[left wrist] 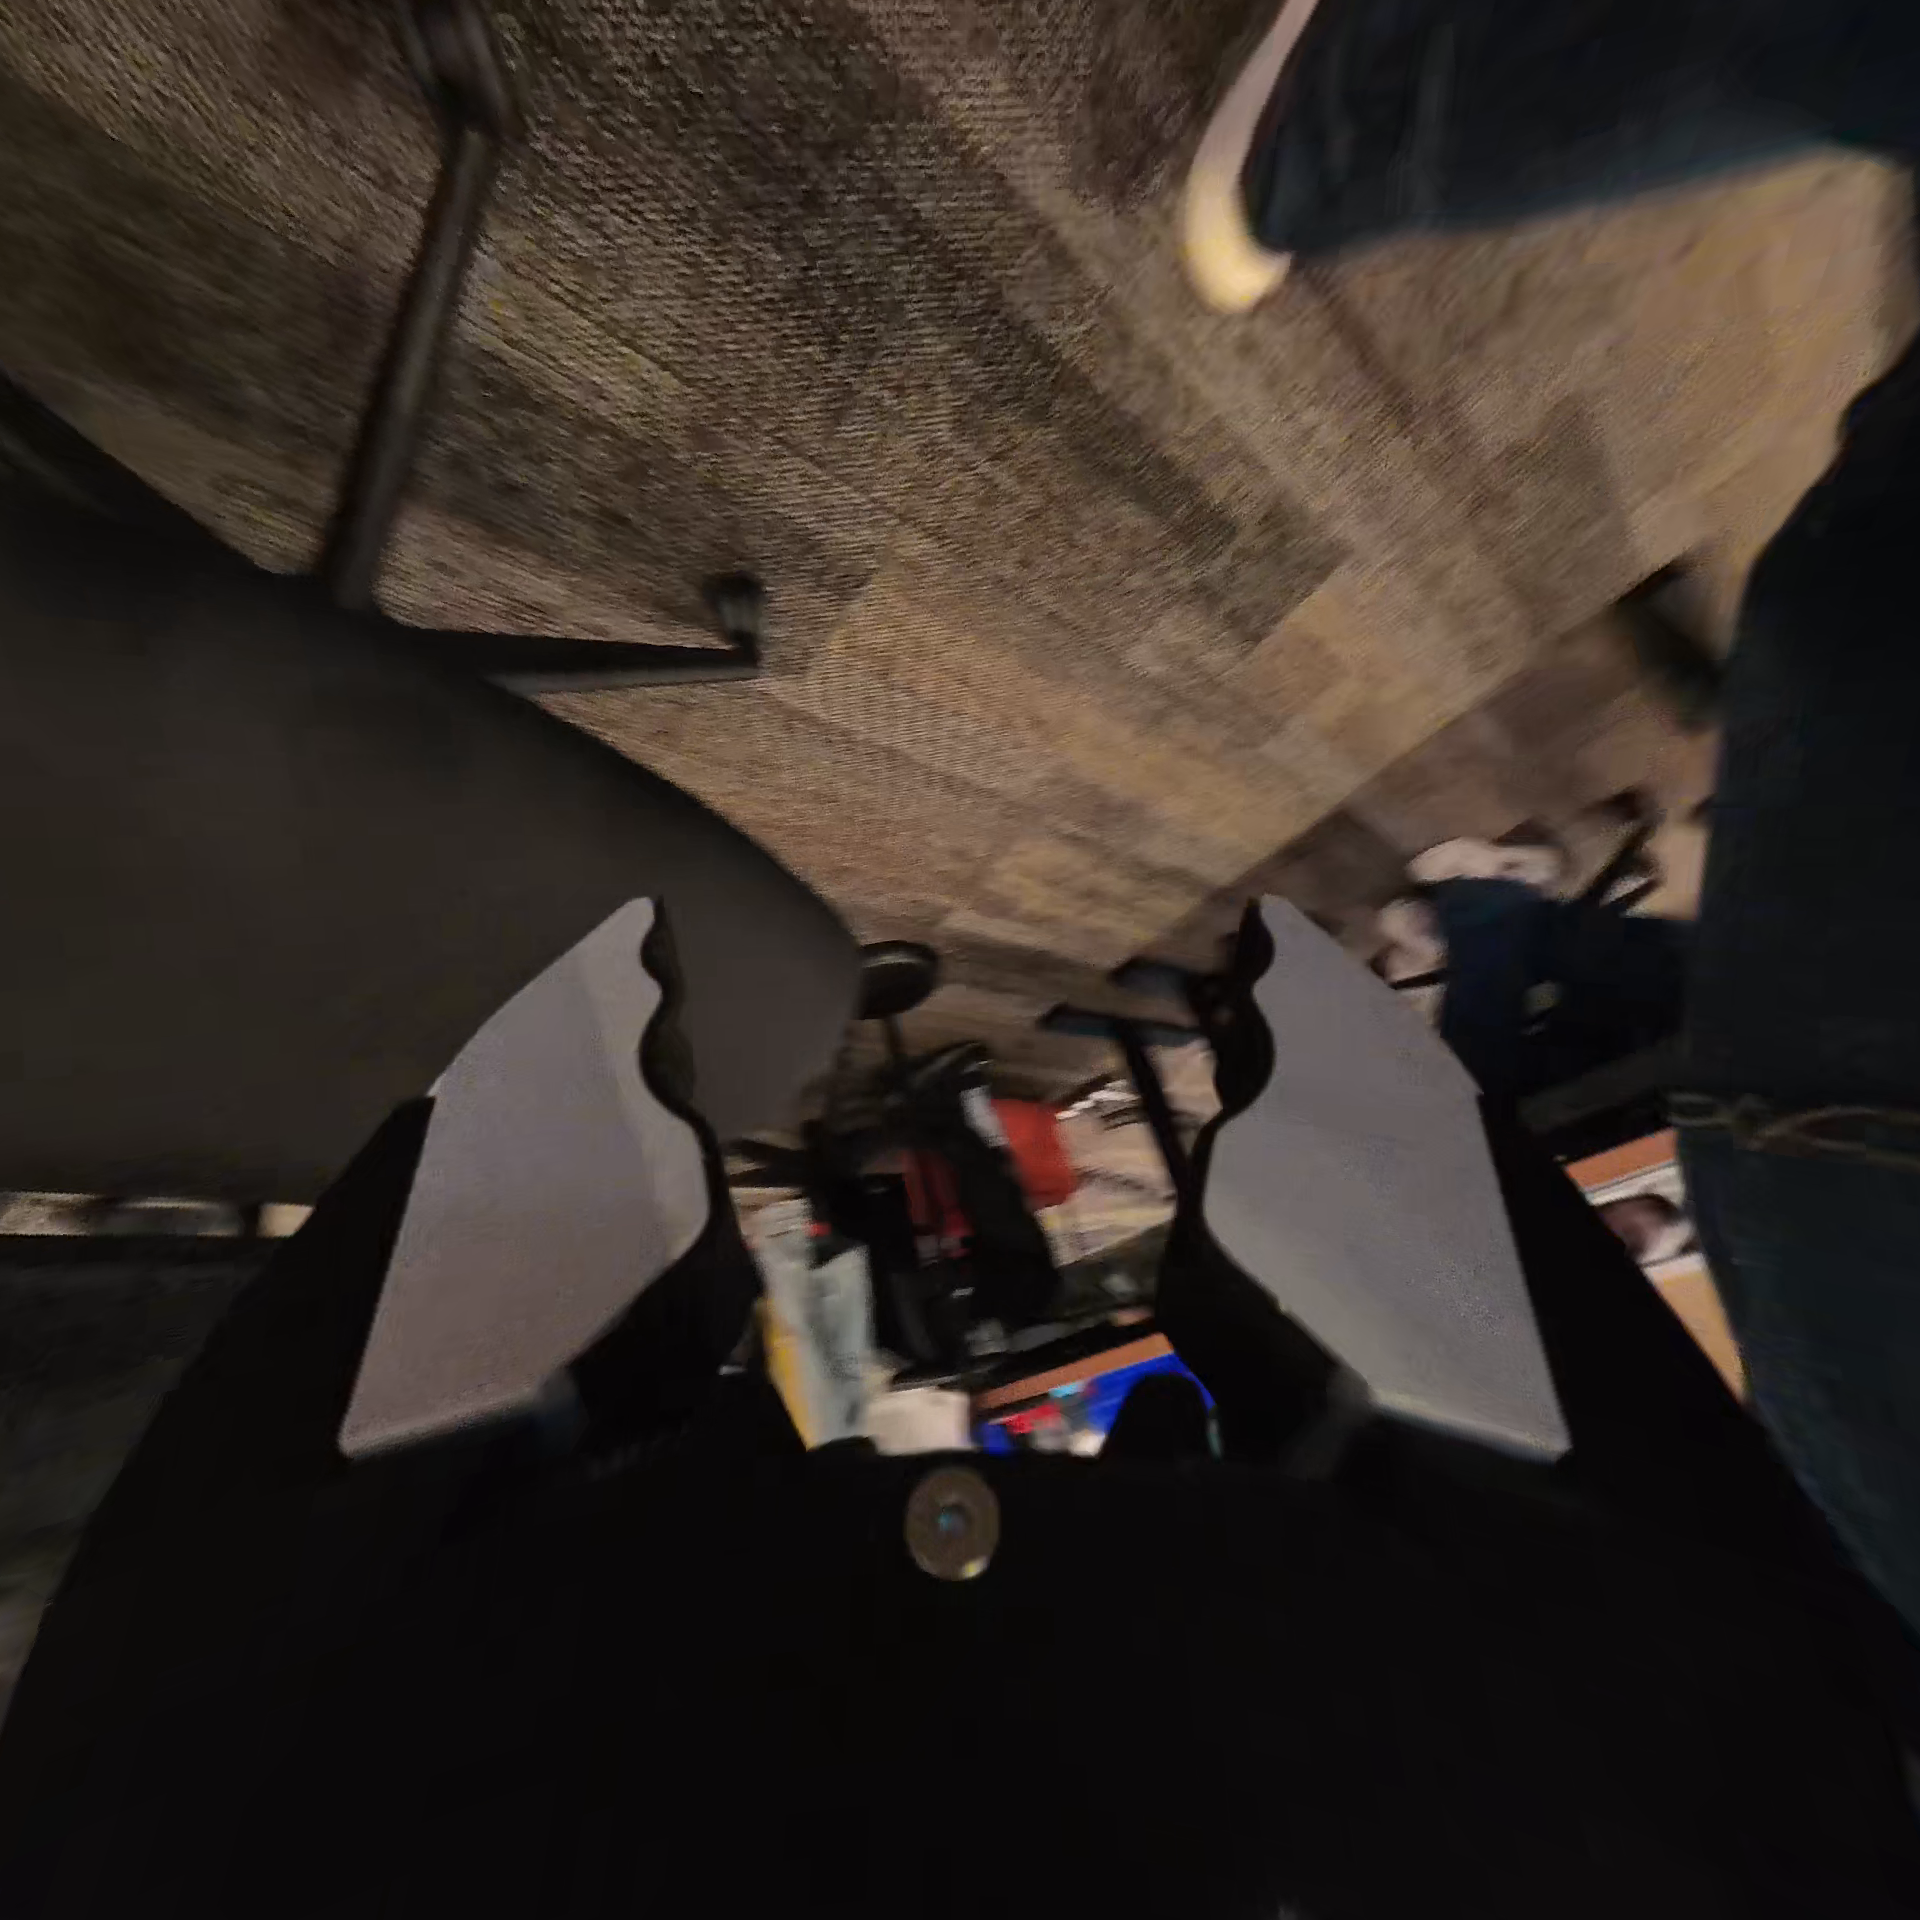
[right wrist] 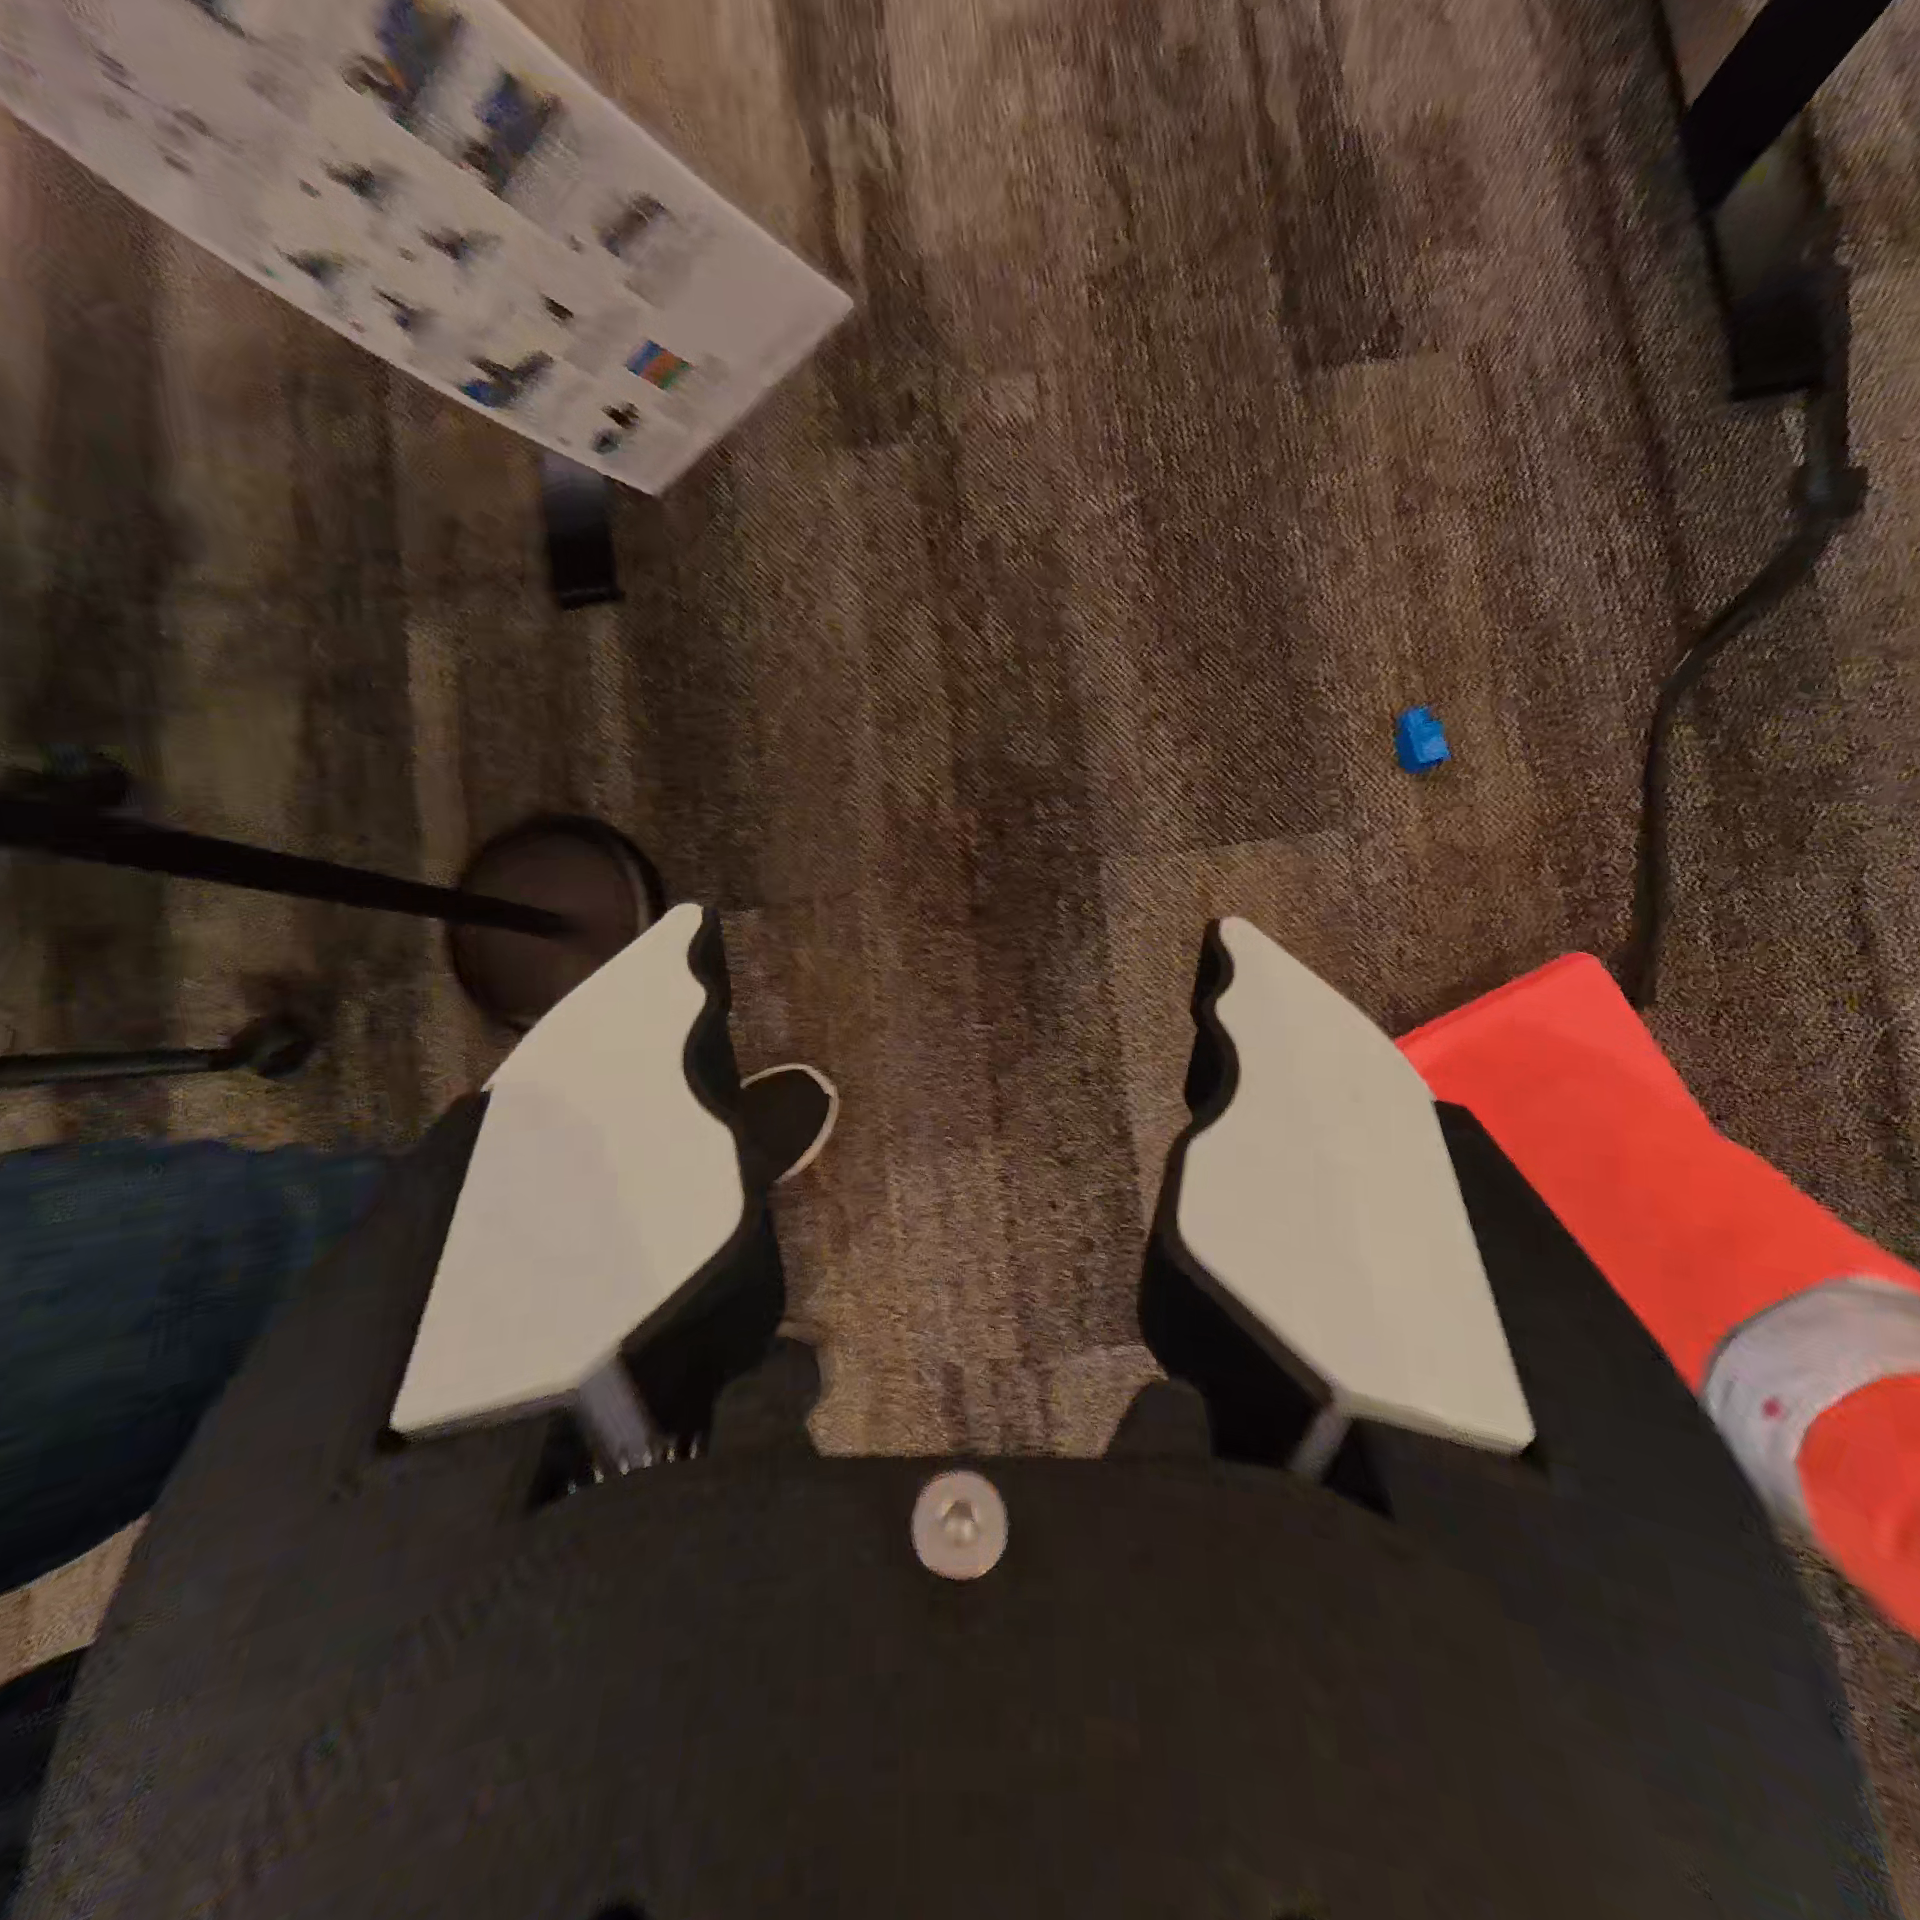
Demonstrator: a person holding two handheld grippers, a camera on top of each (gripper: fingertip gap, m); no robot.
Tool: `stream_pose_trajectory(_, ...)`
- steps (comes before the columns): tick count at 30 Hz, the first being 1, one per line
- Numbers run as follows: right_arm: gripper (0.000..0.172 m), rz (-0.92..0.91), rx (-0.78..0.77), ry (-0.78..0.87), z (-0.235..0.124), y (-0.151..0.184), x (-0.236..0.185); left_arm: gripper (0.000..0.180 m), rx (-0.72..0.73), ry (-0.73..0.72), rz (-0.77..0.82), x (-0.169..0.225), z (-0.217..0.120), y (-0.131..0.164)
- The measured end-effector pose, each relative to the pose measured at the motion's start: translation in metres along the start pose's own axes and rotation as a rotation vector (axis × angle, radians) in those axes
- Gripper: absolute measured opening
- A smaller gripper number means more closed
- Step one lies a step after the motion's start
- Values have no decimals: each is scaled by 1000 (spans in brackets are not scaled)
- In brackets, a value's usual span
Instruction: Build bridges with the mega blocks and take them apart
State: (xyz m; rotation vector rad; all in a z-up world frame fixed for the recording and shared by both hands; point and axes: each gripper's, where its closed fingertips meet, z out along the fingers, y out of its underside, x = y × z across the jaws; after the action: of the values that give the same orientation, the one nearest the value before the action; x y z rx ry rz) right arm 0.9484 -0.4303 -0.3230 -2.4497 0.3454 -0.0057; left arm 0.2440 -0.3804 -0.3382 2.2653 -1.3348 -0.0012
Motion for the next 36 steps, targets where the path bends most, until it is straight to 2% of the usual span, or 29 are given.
stream_pose_trajectory(3,85,48,-66,-29,78,-6,73,97,-28,60,-152,43,7,16)
stream_pose_trajectory(6,81,34,-105,-28,163,-11,148,96,-115,82,-244,88,17,34)
stream_pose_trajectory(8,80,89,-116,-39,227,-6,199,96,-174,91,-327,117,20,38)
stream_pose_trajectory(11,78,80,-130,-42,327,11,268,96,-216,74,-453,162,17,23)
stream_pose_trajectory(14,80,63,-179,-59,420,43,321,95,-267,101,-569,219,9,-3)
stream_pose_trajectory(17,80,-3,-260,-92,498,83,356,95,-403,125,-491,268,3,-21)
stream_pose_trajectory(21,83,-44,-298,-84,580,120,399,94,-502,158,-522,299,6,-50)
stream_pose_trajectory(25,81,-71,-393,-52,644,165,437,94,-532,153,-550,302,16,-85)
stream_pose_trajectory(28,77,-86,-454,-28,676,190,457,93,-562,141,-527,301,21,-104)
stream_pose_trajectory(33,51,-123,-519,-7,698,212,467,94,-572,137,-539,299,23,-121)
stream_pose_trajectory(35,48,-134,-521,0,698,212,468,94,-566,133,-523,298,24,-126)
stream_pose_trajectory(36,37,-137,-535,-16,696,211,466,93,-560,132,-511,297,24,-128)
